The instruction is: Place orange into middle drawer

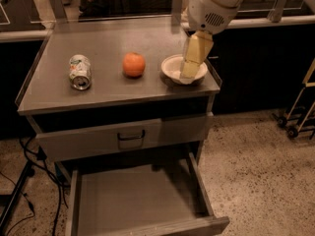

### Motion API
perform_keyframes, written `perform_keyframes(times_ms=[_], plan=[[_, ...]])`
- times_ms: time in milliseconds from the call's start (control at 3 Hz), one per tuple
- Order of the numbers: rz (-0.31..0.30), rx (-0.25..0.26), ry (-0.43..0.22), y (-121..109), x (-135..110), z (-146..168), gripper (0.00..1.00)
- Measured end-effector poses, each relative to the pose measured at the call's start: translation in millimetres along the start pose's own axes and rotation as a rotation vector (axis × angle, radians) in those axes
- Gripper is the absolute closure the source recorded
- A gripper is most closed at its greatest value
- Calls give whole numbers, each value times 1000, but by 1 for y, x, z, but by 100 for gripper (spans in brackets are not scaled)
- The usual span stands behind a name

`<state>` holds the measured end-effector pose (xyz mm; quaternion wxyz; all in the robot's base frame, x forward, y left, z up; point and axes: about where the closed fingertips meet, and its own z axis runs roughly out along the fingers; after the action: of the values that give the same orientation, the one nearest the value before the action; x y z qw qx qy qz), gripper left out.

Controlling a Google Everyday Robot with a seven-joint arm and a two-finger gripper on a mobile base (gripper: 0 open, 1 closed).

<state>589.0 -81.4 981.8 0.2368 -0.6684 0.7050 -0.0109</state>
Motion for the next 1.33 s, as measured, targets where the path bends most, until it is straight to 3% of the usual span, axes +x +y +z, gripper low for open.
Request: perform_keyframes(times_ms=[667, 1000, 1333], plan=[[24, -5, -36, -3, 0, 6, 0], [37, 33, -52, -32, -11, 16, 0], [15, 41, -71, -76, -37, 39, 0]])
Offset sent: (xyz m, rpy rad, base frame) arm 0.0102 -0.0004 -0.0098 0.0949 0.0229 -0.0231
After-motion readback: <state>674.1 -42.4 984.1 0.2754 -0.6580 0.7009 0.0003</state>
